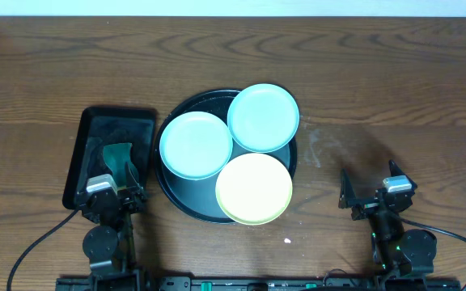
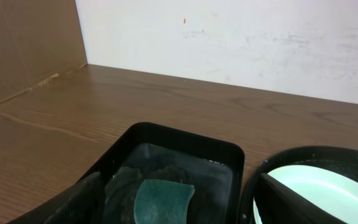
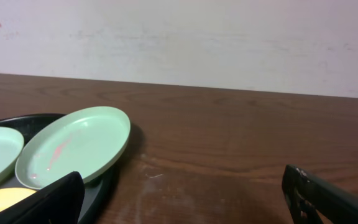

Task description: Clean dirty plates on tray and stack at the side

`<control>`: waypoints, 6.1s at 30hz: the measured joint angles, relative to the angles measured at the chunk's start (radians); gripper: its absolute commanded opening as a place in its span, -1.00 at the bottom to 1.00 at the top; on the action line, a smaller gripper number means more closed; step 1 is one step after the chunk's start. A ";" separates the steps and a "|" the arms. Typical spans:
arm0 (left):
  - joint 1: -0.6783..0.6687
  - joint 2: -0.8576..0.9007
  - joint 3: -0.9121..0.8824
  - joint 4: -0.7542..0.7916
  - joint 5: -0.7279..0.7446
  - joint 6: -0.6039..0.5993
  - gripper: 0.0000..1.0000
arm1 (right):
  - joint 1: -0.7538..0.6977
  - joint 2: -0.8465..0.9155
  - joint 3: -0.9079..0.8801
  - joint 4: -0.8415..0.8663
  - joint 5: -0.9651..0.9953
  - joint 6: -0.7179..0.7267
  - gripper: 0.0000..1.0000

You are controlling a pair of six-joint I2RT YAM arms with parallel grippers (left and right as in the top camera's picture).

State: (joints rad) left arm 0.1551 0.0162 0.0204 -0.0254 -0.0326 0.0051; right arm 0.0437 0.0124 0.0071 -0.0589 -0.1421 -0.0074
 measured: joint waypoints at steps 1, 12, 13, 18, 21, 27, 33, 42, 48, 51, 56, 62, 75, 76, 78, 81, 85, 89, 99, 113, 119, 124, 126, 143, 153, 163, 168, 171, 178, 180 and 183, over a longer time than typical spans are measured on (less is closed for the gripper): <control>0.000 0.000 0.000 0.000 0.000 0.000 0.54 | 0.000 0.000 0.000 0.000 0.000 0.000 0.99; 0.000 0.000 0.000 0.000 0.000 0.000 0.54 | 0.000 0.000 0.000 0.000 0.000 0.000 0.99; 0.000 0.000 0.000 0.000 0.000 0.000 0.54 | 0.000 0.000 0.000 0.000 0.000 0.000 0.98; 0.000 0.000 0.000 0.000 0.000 0.000 0.55 | 0.000 0.000 0.000 0.000 0.000 0.000 0.99; 0.000 0.000 0.000 0.000 0.000 0.000 0.54 | 0.000 0.000 0.000 0.000 0.000 0.000 0.99; 0.000 0.000 0.000 0.000 0.000 0.000 0.54 | 0.000 0.000 0.000 0.000 0.000 0.000 0.98; 0.000 0.000 0.000 0.000 0.000 0.000 0.54 | 0.000 0.000 0.000 0.000 0.000 0.000 0.99; 0.000 0.000 0.000 0.000 0.000 0.000 0.54 | 0.000 0.000 0.000 0.000 0.012 -0.013 0.98; 0.000 0.000 0.000 0.000 0.000 0.000 0.54 | 0.000 0.000 0.000 0.000 0.016 -0.016 0.99; 0.000 0.000 0.000 0.000 0.000 0.000 0.55 | 0.000 0.000 0.000 -0.001 0.019 -0.020 0.99; 0.000 0.000 0.000 0.002 -0.002 0.000 0.55 | 0.000 0.000 0.000 0.015 0.028 -0.020 0.98; 0.000 0.001 -0.001 0.029 -0.027 0.000 0.55 | 0.000 0.000 0.000 0.041 0.020 0.023 0.99; 0.000 0.222 0.280 -0.185 0.043 0.000 0.55 | 0.000 0.106 0.065 0.103 -0.019 0.163 0.99; 0.000 0.261 0.320 -0.209 0.053 0.001 0.55 | 0.000 0.135 0.088 0.104 -0.019 0.165 0.98; 0.000 0.344 0.402 -0.259 0.071 0.002 0.55 | 0.000 0.209 0.150 0.106 -0.021 0.169 0.99; 0.000 0.476 0.534 -0.339 0.107 0.003 0.55 | 0.000 0.339 0.256 0.108 -0.036 0.164 0.99; 0.000 0.645 0.703 -0.463 0.147 0.003 0.54 | 0.000 0.544 0.419 0.076 -0.065 0.156 0.98; 0.000 0.800 0.860 -0.620 0.169 0.004 0.55 | 0.000 0.739 0.592 -0.014 -0.094 0.155 0.98; 0.000 1.165 1.250 -0.977 0.253 0.019 0.54 | 0.000 1.186 1.048 -0.418 -0.202 0.150 0.99; 0.000 1.345 1.307 -1.004 0.271 0.020 0.54 | 0.022 1.447 1.183 -0.425 -0.340 0.233 0.68; 0.000 1.349 1.307 -0.969 0.270 0.021 0.55 | 0.168 1.537 1.207 -0.449 -0.330 0.333 0.65; 0.000 1.349 1.307 -0.966 0.250 0.021 0.55 | 0.306 1.688 1.382 -0.643 -0.256 0.373 0.56; 0.000 1.349 1.307 -0.969 0.226 0.016 0.54 | 0.346 1.755 1.483 -0.734 -0.210 0.380 0.52; 0.000 1.366 1.307 -1.019 -0.033 -0.136 0.55 | 0.580 2.169 1.802 -0.901 -0.045 0.473 -0.21; 0.000 1.512 1.308 -1.061 -0.046 -0.137 0.54 | 0.656 2.204 1.802 -0.895 0.033 0.502 -0.44; 0.000 1.559 1.308 -1.060 -0.046 -0.137 0.54 | 0.681 2.239 1.802 -0.893 0.093 0.555 -0.57; 0.000 1.559 1.308 -1.061 -0.046 -0.137 0.54 | 0.682 2.288 1.805 -0.886 0.090 0.575 -0.68; 0.002 1.559 1.308 -1.059 -0.046 -0.137 0.54 | 0.682 2.288 1.806 -0.880 0.090 0.582 -0.91; 0.060 1.559 1.308 -1.067 -0.046 -0.142 0.51 | 0.679 2.288 1.813 -0.867 0.084 0.602 -0.98; 0.088 1.559 1.308 -1.066 -0.046 -0.148 0.43 | 0.679 2.288 1.813 -0.865 0.084 0.602 -0.98; 0.135 1.559 1.293 -1.052 -0.045 -0.159 0.41 | 0.679 2.288 1.813 -0.861 0.083 0.602 -0.98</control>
State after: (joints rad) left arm 0.2897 1.5749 1.3132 -1.0775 -0.0780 -0.1535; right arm 0.7231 2.3001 1.8202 -0.9195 -0.0589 0.5941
